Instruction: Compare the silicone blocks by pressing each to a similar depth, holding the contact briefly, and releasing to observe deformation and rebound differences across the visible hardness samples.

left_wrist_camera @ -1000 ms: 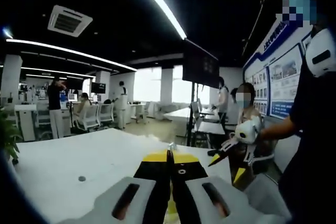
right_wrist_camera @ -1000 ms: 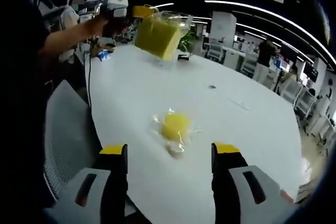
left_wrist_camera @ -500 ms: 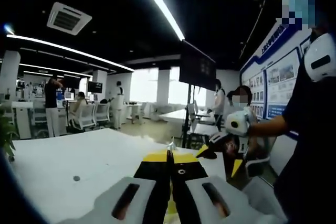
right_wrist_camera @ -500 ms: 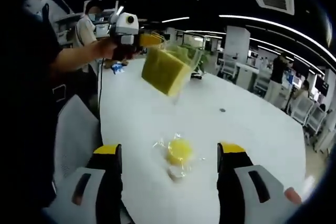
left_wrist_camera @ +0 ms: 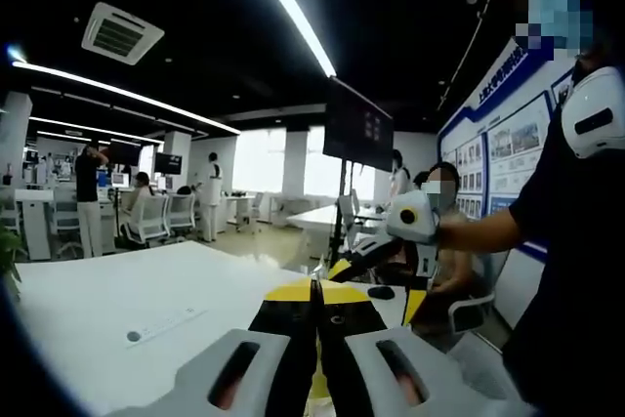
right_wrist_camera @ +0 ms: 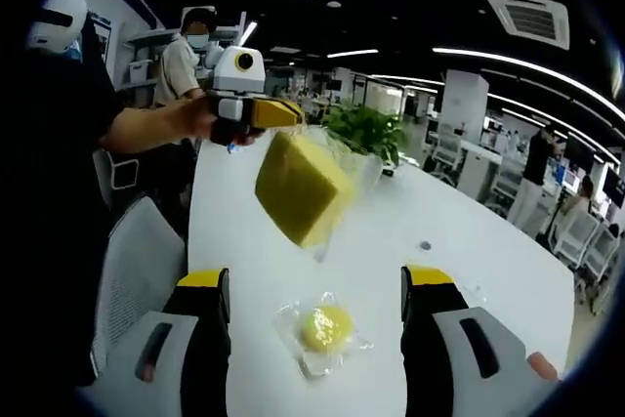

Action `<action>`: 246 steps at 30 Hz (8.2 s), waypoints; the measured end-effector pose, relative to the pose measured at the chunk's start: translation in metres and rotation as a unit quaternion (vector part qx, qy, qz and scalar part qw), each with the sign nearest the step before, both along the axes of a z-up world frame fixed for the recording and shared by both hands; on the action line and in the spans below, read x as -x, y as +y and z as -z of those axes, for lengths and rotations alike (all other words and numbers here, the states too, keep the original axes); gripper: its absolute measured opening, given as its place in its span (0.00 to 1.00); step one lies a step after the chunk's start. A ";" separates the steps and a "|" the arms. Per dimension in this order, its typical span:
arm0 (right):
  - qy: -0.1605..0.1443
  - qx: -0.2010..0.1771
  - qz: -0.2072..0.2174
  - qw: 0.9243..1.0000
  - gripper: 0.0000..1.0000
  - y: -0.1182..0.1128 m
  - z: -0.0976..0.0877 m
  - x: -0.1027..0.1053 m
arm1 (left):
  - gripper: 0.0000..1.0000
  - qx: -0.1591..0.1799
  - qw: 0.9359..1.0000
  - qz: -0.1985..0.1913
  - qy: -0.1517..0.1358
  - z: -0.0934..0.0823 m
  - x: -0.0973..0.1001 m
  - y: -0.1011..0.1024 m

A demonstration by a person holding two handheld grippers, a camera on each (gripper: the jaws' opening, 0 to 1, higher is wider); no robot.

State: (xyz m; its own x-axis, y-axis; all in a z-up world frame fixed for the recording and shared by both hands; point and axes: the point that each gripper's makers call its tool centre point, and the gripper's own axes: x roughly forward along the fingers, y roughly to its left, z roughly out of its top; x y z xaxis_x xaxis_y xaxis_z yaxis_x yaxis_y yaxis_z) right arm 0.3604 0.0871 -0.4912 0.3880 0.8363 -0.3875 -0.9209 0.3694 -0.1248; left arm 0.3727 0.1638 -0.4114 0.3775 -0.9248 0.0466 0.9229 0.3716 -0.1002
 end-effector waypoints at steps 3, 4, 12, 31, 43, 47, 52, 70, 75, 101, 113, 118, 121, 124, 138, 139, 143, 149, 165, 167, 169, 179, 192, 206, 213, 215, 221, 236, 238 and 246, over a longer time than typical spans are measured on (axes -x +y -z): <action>-0.007 0.002 -0.012 1.000 0.66 0.010 -0.006 -0.005 | 0.00 0.001 1.000 0.003 -0.001 -0.001 0.001 -0.002; -0.009 0.002 -0.015 1.000 0.66 0.011 -0.008 -0.007 | 0.00 0.002 1.000 0.004 -0.001 -0.002 0.001 -0.002; 0.053 -0.052 -0.049 0.996 0.62 0.032 -0.010 -0.017 | 0.00 0.005 1.000 0.010 -0.002 -0.005 0.003 -0.005; 0.142 -0.189 -0.127 0.963 0.44 0.078 -0.016 -0.014 | 0.00 0.031 0.999 0.029 0.001 -0.010 0.009 -0.011; 0.156 -0.227 -0.152 0.949 0.29 0.099 -0.032 -0.006 | 0.00 0.049 0.999 0.022 -0.007 -0.020 0.008 0.009; 0.154 -0.214 -0.146 0.953 0.26 0.103 -0.028 -0.002 | 0.00 0.046 0.999 0.018 0.010 -0.013 0.009 0.017; 0.143 -0.192 -0.124 0.963 0.22 0.109 -0.035 0.009 | 0.00 0.052 0.998 0.022 0.016 -0.018 0.016 0.024; 0.096 -0.163 -0.101 0.977 0.12 0.116 -0.051 0.036 | 0.00 0.036 0.999 0.037 -0.004 -0.035 0.046 0.030; 0.106 -0.163 -0.118 0.974 0.09 0.109 -0.054 0.037 | 0.00 0.031 0.999 0.021 0.000 -0.037 0.044 0.023; 0.111 -0.166 -0.136 0.970 0.07 0.103 -0.054 0.017 | 0.00 0.021 1.000 -0.011 0.004 -0.036 0.026 0.019; 0.102 -0.186 -0.131 0.969 0.16 0.100 -0.062 0.010 | 0.00 0.039 0.999 -0.003 0.006 -0.046 0.020 0.017; 0.095 -0.190 -0.118 0.970 0.22 0.097 -0.063 0.003 | 0.00 0.036 0.999 -0.002 0.004 -0.047 0.018 0.015; 0.089 -0.192 -0.112 0.971 0.25 0.095 -0.064 -0.001 | 0.00 0.035 0.999 -0.001 0.005 -0.047 0.018 0.014; 0.088 -0.190 -0.109 0.972 0.28 0.094 -0.064 -0.002 | 0.00 0.034 0.999 -0.003 0.006 -0.047 0.016 0.014; 0.036 -0.174 -0.028 0.984 0.45 0.071 -0.054 -0.029 | 0.00 0.036 0.999 -0.027 0.013 -0.042 0.005 0.027; 0.032 -0.175 -0.020 0.984 0.48 0.069 -0.055 -0.031 | 0.00 0.036 0.999 -0.027 0.014 -0.041 0.005 0.028; 0.000 -0.154 0.009 0.988 0.50 0.060 -0.051 -0.038 | 0.00 0.039 0.998 -0.036 0.018 -0.040 0.002 0.034; -0.009 -0.141 0.026 0.990 0.52 0.054 -0.041 -0.037 | 0.00 0.043 0.998 -0.046 0.020 -0.038 -0.002 0.041; -0.032 -0.168 0.149 0.974 0.52 -0.002 -0.015 -0.038 | 0.00 0.048 0.995 -0.081 0.035 -0.024 -0.017 0.063; -0.043 -0.171 0.167 0.970 0.52 -0.012 -0.010 -0.035 | 0.00 0.049 0.995 -0.085 0.036 -0.022 -0.019 0.065; -0.042 -0.171 0.176 0.968 0.52 -0.018 -0.005 -0.033 | 0.00 0.050 0.994 -0.087 0.036 -0.022 -0.019 0.066; -0.010 -0.149 0.232 0.961 0.51 -0.056 0.039 -0.005 | 0.00 0.054 0.992 -0.102 0.046 -0.014 -0.026 0.077; 0.037 -0.121 0.291 0.948 0.48 -0.094 0.093 0.046 | 0.00 0.058 0.990 -0.115 0.055 -0.006 -0.028 0.085; 0.058 -0.108 0.329 0.936 0.48 -0.125 0.102 0.071 | 0.00 0.046 0.987 -0.121 0.096 0.029 -0.029 0.091; 0.059 -0.108 0.338 0.933 0.46 -0.128 0.103 0.075 | 0.00 0.041 0.983 -0.123 0.126 0.056 -0.023 0.092; 0.058 -0.108 0.339 0.933 0.46 -0.128 0.103 0.076 | 0.00 0.038 0.983 -0.124 0.130 0.061 -0.022 0.092; 0.057 -0.108 0.344 0.931 0.45 -0.131 0.102 0.078 | 0.00 0.031 0.980 -0.125 0.154 0.083 -0.019 0.093; 0.058 -0.107 0.355 0.927 0.42 -0.137 0.101 0.081 | 0.00 0.014 0.964 -0.136 0.229 0.150 -0.014 0.095; 0.059 -0.107 0.355 0.927 0.42 -0.137 0.101 0.081 | 0.00 0.011 0.962 -0.138 0.238 0.159 -0.015 0.094; 0.062 -0.109 0.359 0.925 0.41 -0.138 0.100 0.083 | 0.00 0.015 0.951 -0.141 0.274 0.184 -0.016 0.097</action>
